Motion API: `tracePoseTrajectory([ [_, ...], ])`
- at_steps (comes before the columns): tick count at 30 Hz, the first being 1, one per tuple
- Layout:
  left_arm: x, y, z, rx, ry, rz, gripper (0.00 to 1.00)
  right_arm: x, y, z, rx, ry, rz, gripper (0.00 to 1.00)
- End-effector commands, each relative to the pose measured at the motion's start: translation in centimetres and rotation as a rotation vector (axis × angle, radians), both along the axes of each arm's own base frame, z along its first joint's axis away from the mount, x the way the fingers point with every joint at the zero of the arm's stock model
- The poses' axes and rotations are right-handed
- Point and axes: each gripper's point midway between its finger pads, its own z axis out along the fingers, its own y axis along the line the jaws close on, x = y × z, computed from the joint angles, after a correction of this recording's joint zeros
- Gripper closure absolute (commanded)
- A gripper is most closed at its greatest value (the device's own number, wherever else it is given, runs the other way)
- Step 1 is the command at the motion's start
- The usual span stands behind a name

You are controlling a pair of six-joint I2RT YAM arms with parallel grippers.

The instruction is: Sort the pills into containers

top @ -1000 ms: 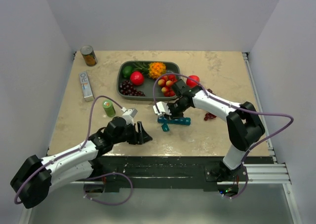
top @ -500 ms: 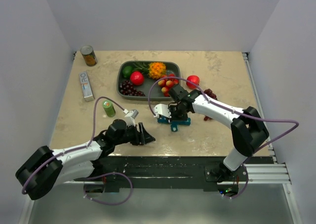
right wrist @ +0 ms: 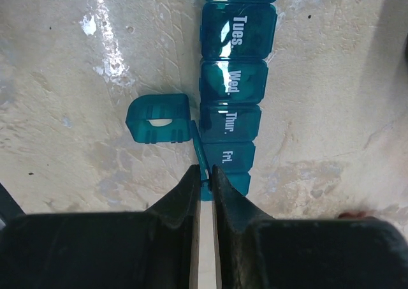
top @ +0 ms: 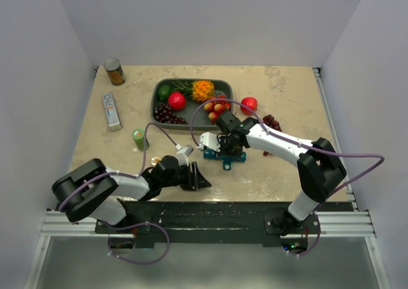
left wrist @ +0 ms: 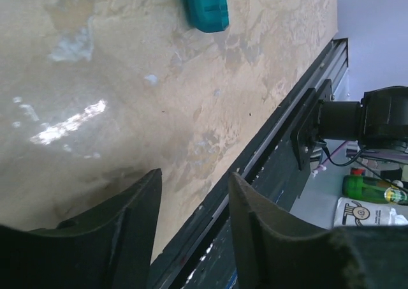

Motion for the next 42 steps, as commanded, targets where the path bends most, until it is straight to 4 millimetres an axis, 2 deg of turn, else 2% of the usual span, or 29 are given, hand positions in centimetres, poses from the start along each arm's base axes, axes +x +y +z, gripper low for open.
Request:
tracePoseTrajectory([
  [1, 1.8, -3.7, 3.2, -0.132, -0.074, 0.006, 0.53, -0.4, 0.4, -0.1, -0.005, 0.015, -0.038, 0.97],
  [2, 1.6, -4.1, 2.3, -0.119, -0.054, -0.003, 0.55, -0.4, 0.5, -0.2, -0.003, 0.016, -0.039, 0.97],
  [7, 2.2, -5.5, 1.0, -0.093, -0.006, 0.034, 0.65, -0.5, 0.8, -0.3, -0.002, 0.024, -0.049, 0.93],
  [13, 3.0, -5.3, -0.2, -0.046, 0.031, 0.124, 0.69, -0.7, 1.3, 0.2, 0.019, 0.036, -0.054, 0.91],
  [22, 2.6, -3.9, 0.1, -0.064, 0.019, 0.16, 0.68, -0.6, 1.6, 1.3, 0.044, 0.018, -0.057, 0.94],
  [24, 2.3, -4.1, 0.9, -0.115, 0.015, 0.147, 0.66, -0.6, 1.5, 1.5, 0.045, 0.012, -0.057, 0.95],
  [28, 2.0, -4.8, 1.1, -0.163, 0.036, 0.124, 0.65, -0.7, 1.5, 1.9, 0.052, 0.0, -0.053, 0.95],
  [33, 2.3, -4.9, 0.1, -0.129, 0.055, 0.139, 0.68, -0.7, 1.3, 1.7, 0.04, -0.023, -0.055, 0.95],
  [42, 3.2, -5.4, 0.3, -0.107, 0.048, 0.155, 0.66, 0.1, 1.2, 2.2, 0.03, -0.066, -0.082, 0.94],
])
